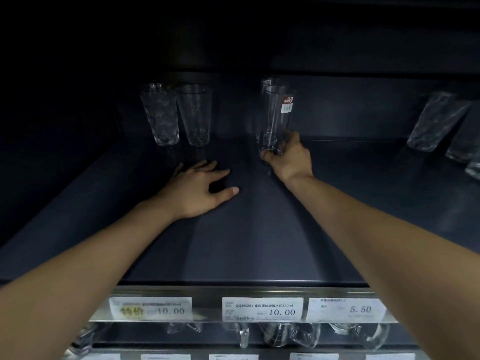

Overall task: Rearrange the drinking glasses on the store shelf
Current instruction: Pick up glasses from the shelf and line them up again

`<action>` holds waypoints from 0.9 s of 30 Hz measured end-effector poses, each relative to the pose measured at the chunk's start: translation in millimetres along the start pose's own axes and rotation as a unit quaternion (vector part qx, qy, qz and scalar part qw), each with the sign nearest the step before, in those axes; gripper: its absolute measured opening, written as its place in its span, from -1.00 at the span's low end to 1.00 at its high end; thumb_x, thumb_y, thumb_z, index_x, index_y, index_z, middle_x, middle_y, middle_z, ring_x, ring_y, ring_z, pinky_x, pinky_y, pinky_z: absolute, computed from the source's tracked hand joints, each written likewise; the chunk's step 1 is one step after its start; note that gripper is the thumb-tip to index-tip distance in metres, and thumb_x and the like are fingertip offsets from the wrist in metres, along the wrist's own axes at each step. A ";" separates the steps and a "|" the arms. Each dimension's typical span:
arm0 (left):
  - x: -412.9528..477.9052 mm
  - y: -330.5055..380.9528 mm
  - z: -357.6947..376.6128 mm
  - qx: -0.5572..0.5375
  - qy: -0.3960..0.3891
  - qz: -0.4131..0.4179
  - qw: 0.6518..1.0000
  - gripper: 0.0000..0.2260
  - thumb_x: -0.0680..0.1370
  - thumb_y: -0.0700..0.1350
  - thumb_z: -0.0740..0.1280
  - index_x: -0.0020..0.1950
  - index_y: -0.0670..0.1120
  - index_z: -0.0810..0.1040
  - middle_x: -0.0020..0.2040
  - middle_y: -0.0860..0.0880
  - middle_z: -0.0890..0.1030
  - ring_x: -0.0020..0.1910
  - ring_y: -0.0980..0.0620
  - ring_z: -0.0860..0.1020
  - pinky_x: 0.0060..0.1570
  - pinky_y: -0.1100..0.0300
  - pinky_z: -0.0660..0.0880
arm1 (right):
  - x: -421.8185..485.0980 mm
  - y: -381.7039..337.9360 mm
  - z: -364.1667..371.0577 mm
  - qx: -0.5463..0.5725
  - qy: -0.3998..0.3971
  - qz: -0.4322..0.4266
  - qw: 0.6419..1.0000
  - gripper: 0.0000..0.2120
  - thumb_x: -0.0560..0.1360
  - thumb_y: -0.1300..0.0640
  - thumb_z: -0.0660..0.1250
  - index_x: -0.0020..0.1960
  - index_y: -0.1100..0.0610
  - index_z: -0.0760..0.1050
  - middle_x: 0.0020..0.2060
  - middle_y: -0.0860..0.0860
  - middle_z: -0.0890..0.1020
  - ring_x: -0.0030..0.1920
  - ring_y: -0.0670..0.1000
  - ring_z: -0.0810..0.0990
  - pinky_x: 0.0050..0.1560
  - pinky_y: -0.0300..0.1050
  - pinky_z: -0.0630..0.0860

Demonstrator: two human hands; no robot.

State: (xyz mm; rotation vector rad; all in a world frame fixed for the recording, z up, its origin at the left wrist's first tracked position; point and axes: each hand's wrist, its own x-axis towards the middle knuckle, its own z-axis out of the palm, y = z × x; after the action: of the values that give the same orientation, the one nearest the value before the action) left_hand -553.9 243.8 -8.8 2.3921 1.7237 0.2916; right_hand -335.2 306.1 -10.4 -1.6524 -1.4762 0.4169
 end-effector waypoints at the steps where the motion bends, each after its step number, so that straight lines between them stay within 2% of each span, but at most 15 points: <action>1: 0.0 -0.2 0.2 0.000 0.001 -0.001 1.000 -0.27 0.42 0.48 0.05 0.54 0.23 0.23 0.62 0.06 0.12 0.60 0.07 0.02 0.54 -0.19 -0.09 | 0.1 0.2 -0.1 0.002 0.000 0.000 1.000 -0.37 0.45 -0.05 0.49 0.41 0.07 0.30 0.12 0.05 0.64 0.18 0.10 0.58 0.23 -0.03 0.50; 7: 1.5 -1.0 1.3 0.010 0.010 -0.001 1.000 -0.38 0.52 0.42 0.13 0.54 0.22 0.24 0.62 0.05 0.13 0.60 0.07 0.03 0.54 -0.19 -0.07 | 0.1 1.2 0.4 0.007 -0.001 -0.003 1.000 -0.37 0.45 -0.04 0.49 0.41 0.06 0.30 0.12 0.05 0.64 0.18 0.08 0.58 0.22 -0.07 0.49; 12: 2.0 -1.0 1.6 0.007 0.007 -0.003 1.000 -0.37 0.52 0.42 0.14 0.54 0.22 0.24 0.62 0.05 0.12 0.60 0.06 0.03 0.54 -0.20 -0.08 | 0.7 2.9 1.3 0.012 -0.005 -0.003 1.000 -0.37 0.45 -0.03 0.50 0.41 0.07 0.30 0.17 0.05 0.62 0.21 0.10 0.56 0.28 0.02 0.49; 17: 0.7 -0.3 -0.1 -0.001 0.000 -0.006 1.000 -0.26 0.40 0.48 0.03 0.54 0.24 0.23 0.62 0.05 0.12 0.60 0.07 0.03 0.54 -0.19 -0.07 | 3.2 4.1 3.4 0.007 -0.009 0.002 1.000 -0.37 0.45 -0.06 0.49 0.40 0.08 0.30 0.17 0.06 0.62 0.22 0.12 0.55 0.28 0.06 0.48; 21: -0.4 0.9 -0.5 0.002 0.002 -0.006 1.000 -0.38 0.53 0.41 0.13 0.55 0.22 0.22 0.62 0.05 0.11 0.60 0.07 0.01 0.55 -0.17 -0.11 | 4.3 5.0 4.3 0.005 -0.011 0.008 1.000 -0.37 0.45 -0.07 0.49 0.40 0.07 0.30 0.17 0.07 0.61 0.22 0.13 0.55 0.28 0.07 0.48; 27: -0.1 -0.8 1.3 -0.004 0.005 -0.001 1.000 -0.40 0.54 0.39 0.14 0.55 0.21 0.23 0.62 0.04 0.12 0.60 0.06 0.02 0.55 -0.16 -0.10 | 3.6 4.5 4.2 0.009 -0.014 0.013 1.000 -0.35 0.45 -0.06 0.49 0.42 0.06 0.29 0.21 0.06 0.60 0.25 0.12 0.53 0.32 0.07 0.46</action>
State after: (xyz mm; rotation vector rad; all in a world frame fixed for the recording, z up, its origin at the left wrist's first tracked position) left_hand -554.3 244.0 -10.3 2.3870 1.7247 0.3110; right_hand -334.4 311.3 -15.2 -1.6579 -1.4688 0.4677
